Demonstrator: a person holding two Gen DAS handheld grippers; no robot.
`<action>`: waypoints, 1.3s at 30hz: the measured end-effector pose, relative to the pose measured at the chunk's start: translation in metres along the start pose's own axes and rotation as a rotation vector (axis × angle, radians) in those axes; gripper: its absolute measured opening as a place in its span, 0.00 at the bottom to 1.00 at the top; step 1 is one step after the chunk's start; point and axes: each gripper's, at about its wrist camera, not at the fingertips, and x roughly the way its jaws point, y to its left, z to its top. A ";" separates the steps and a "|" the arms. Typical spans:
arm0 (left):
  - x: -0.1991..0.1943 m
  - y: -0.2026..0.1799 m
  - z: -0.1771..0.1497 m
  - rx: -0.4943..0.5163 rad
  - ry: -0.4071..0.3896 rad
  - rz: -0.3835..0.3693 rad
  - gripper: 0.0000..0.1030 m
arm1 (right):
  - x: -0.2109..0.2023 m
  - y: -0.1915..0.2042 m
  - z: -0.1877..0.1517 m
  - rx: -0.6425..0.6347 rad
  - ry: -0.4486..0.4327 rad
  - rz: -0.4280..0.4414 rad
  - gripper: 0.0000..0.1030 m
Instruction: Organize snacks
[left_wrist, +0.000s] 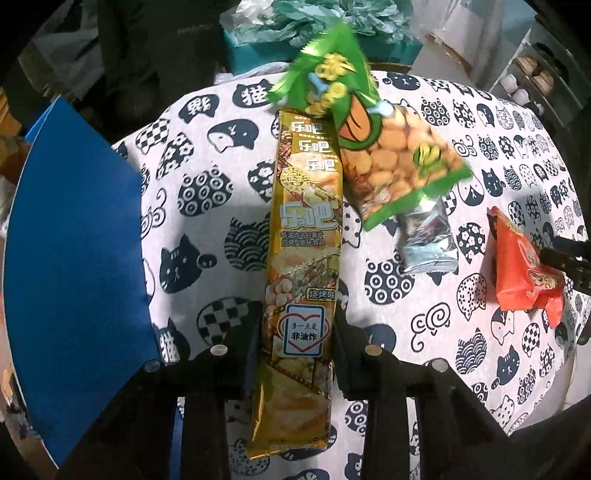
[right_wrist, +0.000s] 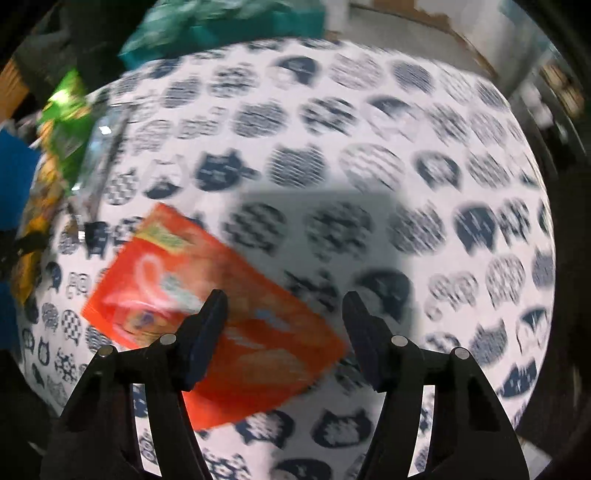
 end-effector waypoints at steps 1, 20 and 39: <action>-0.001 0.001 -0.002 -0.007 0.003 -0.004 0.33 | -0.003 -0.003 -0.002 0.001 -0.003 0.010 0.62; 0.004 0.016 0.014 -0.078 -0.026 -0.045 0.66 | -0.005 0.070 -0.005 -0.401 0.028 0.137 0.78; -0.017 0.001 0.002 -0.017 -0.076 -0.044 0.30 | -0.006 0.076 -0.003 -0.281 0.035 0.222 0.21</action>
